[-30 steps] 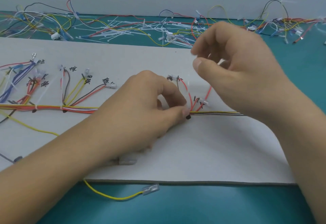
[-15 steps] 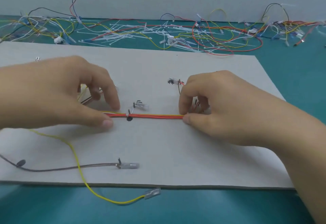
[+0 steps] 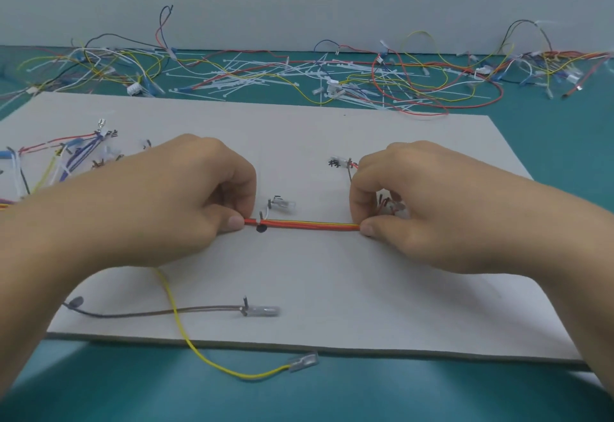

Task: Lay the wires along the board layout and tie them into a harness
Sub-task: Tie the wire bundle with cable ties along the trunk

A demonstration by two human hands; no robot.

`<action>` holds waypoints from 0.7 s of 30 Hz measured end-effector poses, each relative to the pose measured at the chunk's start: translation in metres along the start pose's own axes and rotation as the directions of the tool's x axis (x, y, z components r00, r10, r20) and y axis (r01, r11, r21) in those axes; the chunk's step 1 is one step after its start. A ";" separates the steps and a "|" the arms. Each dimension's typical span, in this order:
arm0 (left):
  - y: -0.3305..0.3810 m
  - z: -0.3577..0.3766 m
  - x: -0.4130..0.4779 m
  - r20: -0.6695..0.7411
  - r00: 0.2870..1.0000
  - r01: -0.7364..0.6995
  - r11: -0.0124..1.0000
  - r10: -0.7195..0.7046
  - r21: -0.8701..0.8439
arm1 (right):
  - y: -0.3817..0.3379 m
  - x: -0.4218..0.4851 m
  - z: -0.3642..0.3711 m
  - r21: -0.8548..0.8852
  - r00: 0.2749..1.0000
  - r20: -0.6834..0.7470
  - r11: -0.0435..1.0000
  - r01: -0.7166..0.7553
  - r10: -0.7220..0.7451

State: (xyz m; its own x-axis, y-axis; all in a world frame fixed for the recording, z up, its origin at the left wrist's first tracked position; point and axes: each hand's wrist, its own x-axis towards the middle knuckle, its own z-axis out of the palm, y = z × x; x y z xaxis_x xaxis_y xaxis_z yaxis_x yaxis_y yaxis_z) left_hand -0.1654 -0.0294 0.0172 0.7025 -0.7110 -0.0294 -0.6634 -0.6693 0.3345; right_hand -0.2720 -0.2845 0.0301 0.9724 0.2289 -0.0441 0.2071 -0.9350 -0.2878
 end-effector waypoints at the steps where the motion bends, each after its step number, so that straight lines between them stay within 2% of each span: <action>1: 0.000 0.001 0.000 -0.003 1.000 0.010 1.000 -0.010 0.005 | 0.000 0.001 -0.001 -0.001 1.000 0.011 1.000 0.004 -0.004; 6: 0.004 0.009 -0.005 -0.056 0.998 0.027 1.000 -0.027 0.001 | 0.003 0.002 -0.002 -0.003 0.999 0.045 1.000 0.011 -0.011; 11: 0.016 0.016 -0.006 -0.044 0.999 0.001 0.999 -0.003 -0.042 | 0.008 -0.004 -0.008 -0.020 0.997 0.071 1.000 -0.009 0.010; 15: 0.047 0.033 0.002 -0.078 0.996 -0.060 0.993 0.052 -0.100 | 0.021 -0.025 -0.022 -0.072 0.979 0.128 0.986 -0.149 0.157; 21: 0.093 0.059 0.016 -0.132 0.979 -0.174 0.971 0.153 -0.165 | 0.050 -0.048 -0.040 -0.152 0.914 0.183 0.929 -0.338 0.362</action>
State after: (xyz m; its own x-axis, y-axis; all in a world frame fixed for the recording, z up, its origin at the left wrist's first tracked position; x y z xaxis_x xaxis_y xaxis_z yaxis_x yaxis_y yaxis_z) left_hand -0.2310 -0.1159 -0.0077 0.6208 -0.7701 0.1467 -0.7236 -0.4909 0.4852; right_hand -0.3040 -0.3531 0.0564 0.9442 -0.0797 -0.3196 -0.1196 -0.9870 -0.1072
